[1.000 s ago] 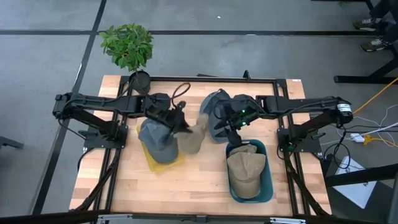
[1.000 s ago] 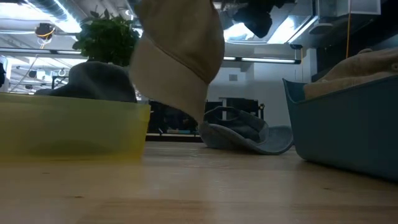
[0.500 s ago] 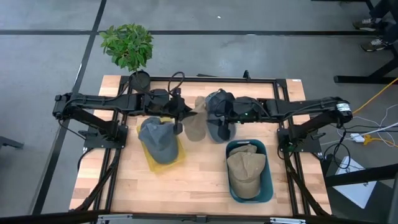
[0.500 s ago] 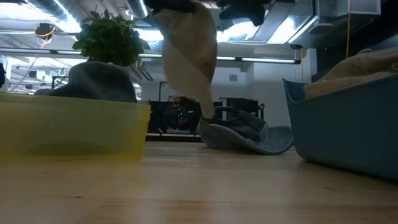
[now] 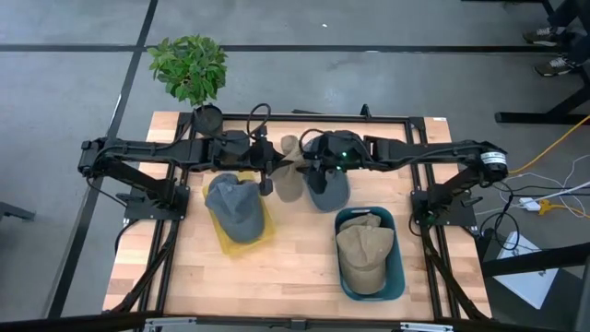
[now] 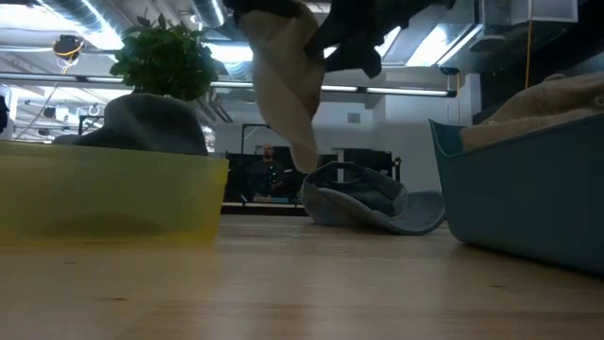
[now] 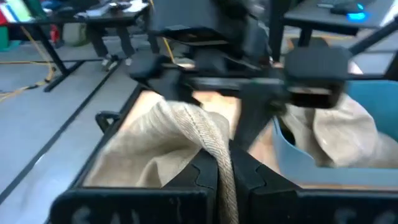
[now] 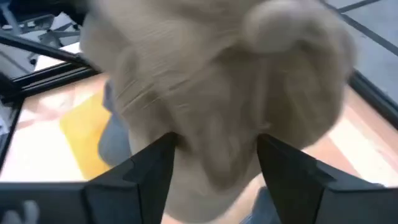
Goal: Pick & Place hat
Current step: Put the brown cap into the yellow bin
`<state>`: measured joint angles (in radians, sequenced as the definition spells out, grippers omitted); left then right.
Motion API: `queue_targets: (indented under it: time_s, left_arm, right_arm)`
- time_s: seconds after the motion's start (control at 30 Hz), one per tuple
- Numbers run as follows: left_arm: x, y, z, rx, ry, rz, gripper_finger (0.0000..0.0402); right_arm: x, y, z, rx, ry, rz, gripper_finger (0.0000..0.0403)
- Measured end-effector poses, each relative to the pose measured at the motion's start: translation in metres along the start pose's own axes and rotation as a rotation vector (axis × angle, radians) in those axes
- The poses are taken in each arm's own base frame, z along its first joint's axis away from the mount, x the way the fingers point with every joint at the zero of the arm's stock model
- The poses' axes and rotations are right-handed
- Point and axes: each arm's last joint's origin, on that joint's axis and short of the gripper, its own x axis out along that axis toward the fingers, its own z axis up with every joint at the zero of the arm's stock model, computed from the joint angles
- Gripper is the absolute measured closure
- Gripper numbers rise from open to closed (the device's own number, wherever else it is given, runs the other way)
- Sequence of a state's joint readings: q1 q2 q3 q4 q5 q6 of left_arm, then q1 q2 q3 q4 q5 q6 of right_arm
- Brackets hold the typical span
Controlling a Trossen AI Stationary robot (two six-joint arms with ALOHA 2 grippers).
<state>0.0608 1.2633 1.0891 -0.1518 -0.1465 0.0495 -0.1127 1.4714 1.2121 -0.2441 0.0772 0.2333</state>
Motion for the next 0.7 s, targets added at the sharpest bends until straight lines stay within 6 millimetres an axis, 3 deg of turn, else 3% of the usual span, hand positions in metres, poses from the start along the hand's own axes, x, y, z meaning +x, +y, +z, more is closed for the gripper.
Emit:
queue_targets:
  time_s: [0.2, 0.43, 0.57, 0.7]
  left_arm:
    - [0.0, 0.0, -0.003, 0.037, 0.03, -0.011, 0.0394]
    - [-0.001, 0.0, 0.001, 0.069, -0.003, -0.013, 0.0394]
    - [-0.002, 0.0, 0.001, 0.078, -0.002, -0.012, 0.0395]
    - [-0.005, -0.002, 0.002, 0.089, -0.007, -0.015, 0.0395]
  right_arm:
    - [0.0, 0.0, 0.012, -0.007, -0.111, 0.058, 0.015]
    - [-0.001, 0.004, 0.019, -0.075, -0.175, 0.161, 0.0152]
    - [-0.001, 0.004, 0.018, -0.081, -0.171, 0.166, 0.0198]
    - [-0.001, 0.004, 0.018, -0.082, -0.166, 0.166, 0.029]
